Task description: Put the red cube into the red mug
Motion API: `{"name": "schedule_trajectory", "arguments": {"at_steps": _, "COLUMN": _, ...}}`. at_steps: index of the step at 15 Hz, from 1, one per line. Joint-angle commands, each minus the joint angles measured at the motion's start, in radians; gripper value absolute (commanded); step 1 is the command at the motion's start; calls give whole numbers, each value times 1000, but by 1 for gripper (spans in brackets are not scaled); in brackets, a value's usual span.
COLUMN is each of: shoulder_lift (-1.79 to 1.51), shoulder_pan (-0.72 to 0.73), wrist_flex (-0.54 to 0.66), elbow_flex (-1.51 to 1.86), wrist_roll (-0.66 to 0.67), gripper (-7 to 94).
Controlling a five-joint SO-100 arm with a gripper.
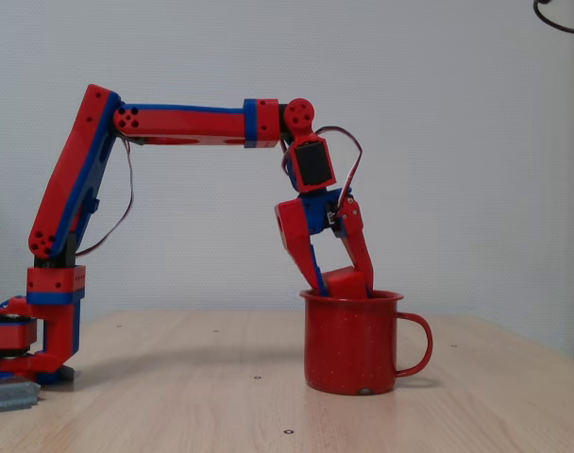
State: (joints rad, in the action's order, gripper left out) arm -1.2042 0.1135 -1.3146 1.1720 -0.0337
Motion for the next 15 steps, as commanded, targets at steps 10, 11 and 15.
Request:
{"name": "schedule_trajectory", "arguments": {"at_steps": 10, "shoulder_lift": -178, "shoulder_pan": -12, "wrist_flex": 20, "elbow_flex": -26, "wrist_roll": 25, "gripper": 43}}
{"name": "schedule_trajectory", "arguments": {"at_steps": 11, "shoulder_lift": -181, "shoulder_pan": -15, "wrist_flex": 23, "elbow_flex": -26, "wrist_roll": 29, "gripper": 43}}
{"name": "schedule_trajectory", "arguments": {"at_steps": 15, "shoulder_lift": -241, "shoulder_pan": -21, "wrist_flex": 14, "elbow_flex": -69, "wrist_roll": 32, "gripper": 39}}
